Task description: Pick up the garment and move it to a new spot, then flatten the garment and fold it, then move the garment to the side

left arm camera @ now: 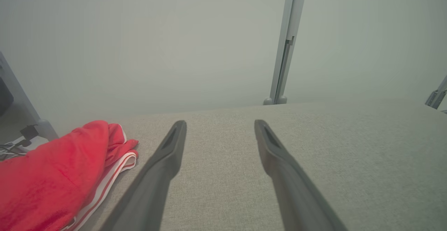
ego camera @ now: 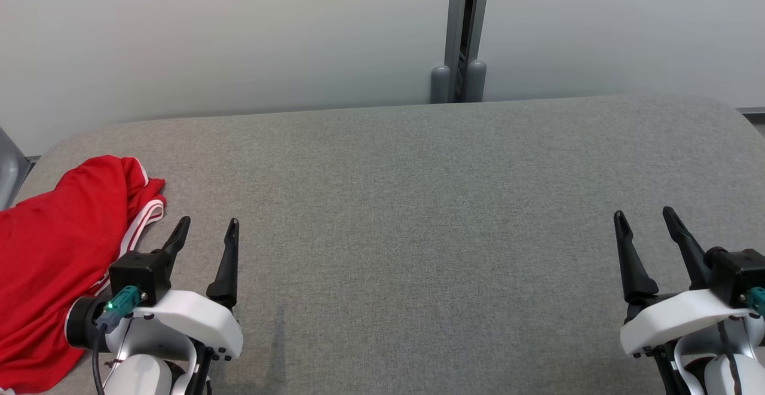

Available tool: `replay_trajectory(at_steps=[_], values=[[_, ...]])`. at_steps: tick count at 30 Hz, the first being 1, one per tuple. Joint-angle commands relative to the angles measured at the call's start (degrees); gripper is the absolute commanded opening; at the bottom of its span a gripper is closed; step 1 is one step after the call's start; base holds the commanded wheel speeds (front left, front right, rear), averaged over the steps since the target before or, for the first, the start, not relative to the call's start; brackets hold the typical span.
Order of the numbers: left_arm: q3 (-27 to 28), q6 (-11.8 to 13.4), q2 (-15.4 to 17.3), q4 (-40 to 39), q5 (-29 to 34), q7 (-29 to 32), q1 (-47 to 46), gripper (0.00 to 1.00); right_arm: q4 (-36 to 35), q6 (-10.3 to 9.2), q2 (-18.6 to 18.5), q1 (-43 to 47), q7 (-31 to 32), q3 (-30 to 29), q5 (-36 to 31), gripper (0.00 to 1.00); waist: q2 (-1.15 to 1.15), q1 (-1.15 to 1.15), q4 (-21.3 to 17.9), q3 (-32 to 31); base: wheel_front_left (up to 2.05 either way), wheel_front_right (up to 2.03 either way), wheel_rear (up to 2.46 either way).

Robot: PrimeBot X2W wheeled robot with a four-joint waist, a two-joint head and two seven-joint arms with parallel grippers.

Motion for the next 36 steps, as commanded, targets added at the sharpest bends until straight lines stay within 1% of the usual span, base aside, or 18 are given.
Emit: replay_trajectory(at_steps=[1, 9, 19, 30, 33, 36], values=[[0.2, 0.4, 0.4, 0.0, 0.8, 0.1, 0.3, 1.00, -0.5, 0.10, -0.1, 0.7, -0.4, 0.1, -1.0, 1.00, 0.00, 0.00, 0.0, 0.0, 0.00, 0.00, 0.00], [-0.1, 0.8, 0.9, 0.0, 2.9, 1.0, 0.2, 1.00, -1.5, 0.10, 0.3, 1.4, -0.5, -0.1, -3.2, 1.00, 0.00, 0.00, 0.0, 0.1, 0.00, 0.00, 0.00], [-0.2, 0.8, 0.7, 0.3, 1.5, 0.6, 0.0, 1.00, -1.3, 0.10, 0.7, 1.5, 0.4, -1.5, -1.3, 1.00, 0.00, 0.00, 0.0, 0.0, 0.00, 0.00, 0.00], [-0.6, 1.1, 1.0, 0.4, 1.1, 0.5, -0.6, 1.00, -1.9, 0.10, 0.9, 1.6, 0.9, -1.8, -1.2, 1.00, 0.00, 0.00, 0.1, 0.1, 0.00, 0.00, 0.00], [-0.8, 1.1, 0.9, 0.4, 1.1, 0.2, -0.9, 1.00, -2.2, 0.09, 0.9, 1.7, 1.1, -2.0, -1.0, 1.00, 0.00, 0.00, 0.6, 0.0, 0.00, 0.00, 0.00], [-0.9, 1.3, 0.6, 0.2, 1.0, -0.4, -1.4, 1.00, -2.6, 0.09, 0.9, 2.0, 1.2, -2.3, -0.1, 1.00, 0.00, 0.00, 1.9, 0.2, 0.00, 0.00, 0.00]])
